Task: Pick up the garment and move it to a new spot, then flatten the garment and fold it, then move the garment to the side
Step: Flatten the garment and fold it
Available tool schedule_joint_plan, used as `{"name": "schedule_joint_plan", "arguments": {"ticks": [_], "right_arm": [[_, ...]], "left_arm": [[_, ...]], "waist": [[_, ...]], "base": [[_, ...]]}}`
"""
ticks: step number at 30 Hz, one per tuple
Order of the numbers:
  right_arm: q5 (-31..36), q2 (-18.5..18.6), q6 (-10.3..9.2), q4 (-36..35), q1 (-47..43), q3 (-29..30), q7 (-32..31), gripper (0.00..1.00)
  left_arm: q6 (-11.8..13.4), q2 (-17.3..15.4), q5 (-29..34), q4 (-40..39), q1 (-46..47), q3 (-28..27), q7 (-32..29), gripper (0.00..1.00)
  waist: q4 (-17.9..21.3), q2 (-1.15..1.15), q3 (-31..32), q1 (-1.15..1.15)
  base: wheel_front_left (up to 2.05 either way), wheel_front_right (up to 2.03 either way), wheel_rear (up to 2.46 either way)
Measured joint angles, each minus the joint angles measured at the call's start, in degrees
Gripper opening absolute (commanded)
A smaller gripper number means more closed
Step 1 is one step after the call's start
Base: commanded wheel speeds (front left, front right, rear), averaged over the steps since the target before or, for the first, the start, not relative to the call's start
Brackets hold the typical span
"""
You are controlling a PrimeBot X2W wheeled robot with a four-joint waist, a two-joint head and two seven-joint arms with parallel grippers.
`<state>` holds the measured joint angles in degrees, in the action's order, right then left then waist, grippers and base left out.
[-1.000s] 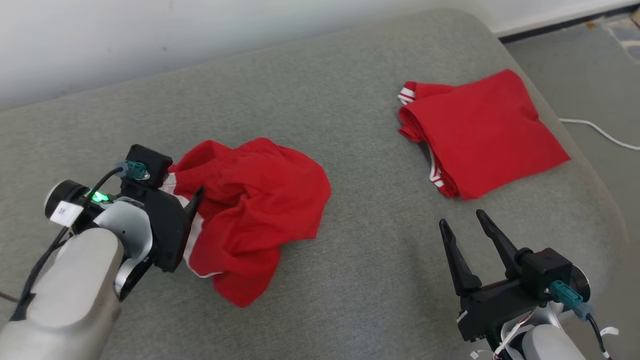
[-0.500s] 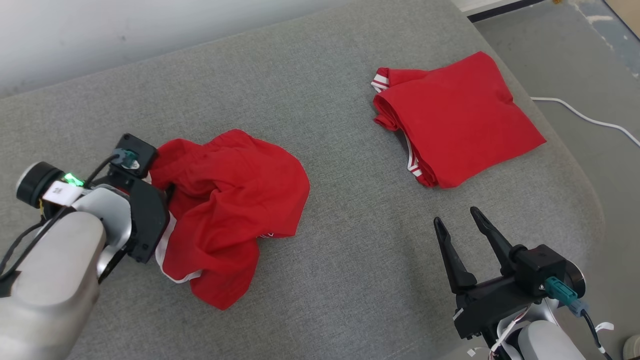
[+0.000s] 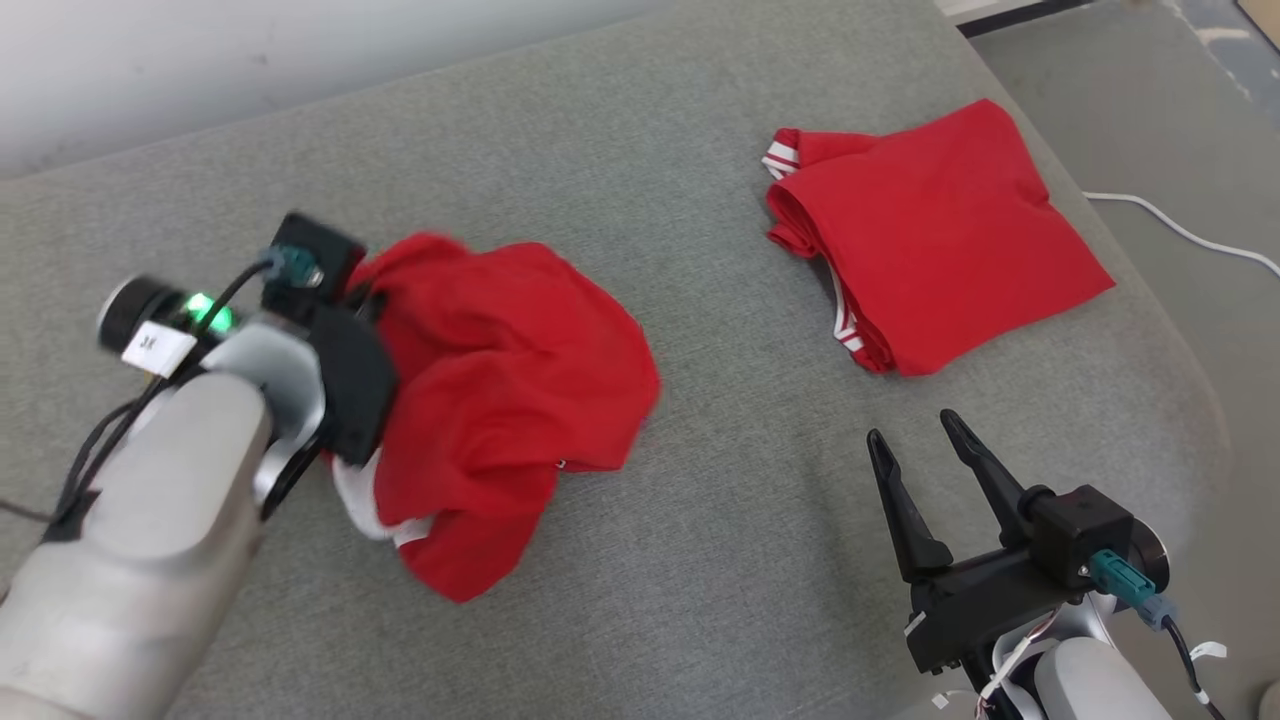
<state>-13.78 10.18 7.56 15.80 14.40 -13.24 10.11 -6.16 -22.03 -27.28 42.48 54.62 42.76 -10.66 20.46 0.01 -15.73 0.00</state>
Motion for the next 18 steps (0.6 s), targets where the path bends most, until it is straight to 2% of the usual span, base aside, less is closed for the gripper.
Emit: {"name": "schedule_joint_plan", "arguments": {"ticks": [5,7,9,10,11,12,13,15,18], "right_arm": [[0.0,-0.2,0.00,0.3,0.0,-0.3,0.0,1.00],[-0.1,-0.2,0.00,0.7,0.4,-0.7,0.0,1.00],[-0.2,-0.2,0.00,0.9,0.6,-0.9,0.0,1.00],[-0.2,-0.2,0.00,0.9,0.6,-0.9,0.0,1.00],[-0.2,-0.2,0.00,1.0,0.7,-1.0,0.0,1.00],[-0.2,-0.3,0.00,1.4,0.7,-1.1,0.0,1.00],[-0.2,-0.3,0.00,1.4,0.7,-1.1,0.0,1.00],[-0.2,-0.4,0.00,1.6,0.7,-1.2,0.0,1.00],[-0.2,-0.3,0.00,1.8,0.6,-0.8,0.0,1.00]], "left_arm": [[1.3,3.2,-0.8,-2.6,2.2,-1.8,6.1,0.00],[2.1,6.6,-2.0,-5.0,4.0,-3.5,11.0,0.00],[2.1,9.4,-3.7,-6.9,5.2,-5.1,14.4,0.00],[2.1,9.4,-3.7,-6.9,5.2,-5.1,14.4,0.00],[2.1,10.7,-4.4,-7.7,5.7,-5.6,16.1,0.00],[1.6,13.7,-6.4,-9.5,6.4,-7.3,19.5,0.00],[1.6,13.7,-6.4,-9.5,6.4,-7.3,19.5,0.00],[1.0,16.1,-8.8,-10.9,6.6,-8.5,22.2,0.00],[0.5,17.7,-12.0,-12.4,6.6,-9.8,24.1,0.00]], "waist": [[-0.9,0.00,0.6,0.00],[-1.4,0.00,1.3,0.00],[-1.7,0.00,1.9,0.00],[-1.7,0.00,1.9,0.00],[-1.8,0.00,2.1,0.00],[-2.0,-0.01,2.7,0.00],[-2.0,-0.01,2.7,0.00],[-2.2,-0.01,3.2,0.00],[-2.7,-0.01,3.7,-0.01]], "base": [[0.00,0.00,0.00],[0.00,0.00,0.00],[0.00,0.00,0.00],[0.00,0.00,0.00],[0.00,0.00,0.00],[0.00,0.00,0.00],[0.00,0.00,0.00],[0.00,0.00,0.00],[0.00,0.00,0.00]]}}
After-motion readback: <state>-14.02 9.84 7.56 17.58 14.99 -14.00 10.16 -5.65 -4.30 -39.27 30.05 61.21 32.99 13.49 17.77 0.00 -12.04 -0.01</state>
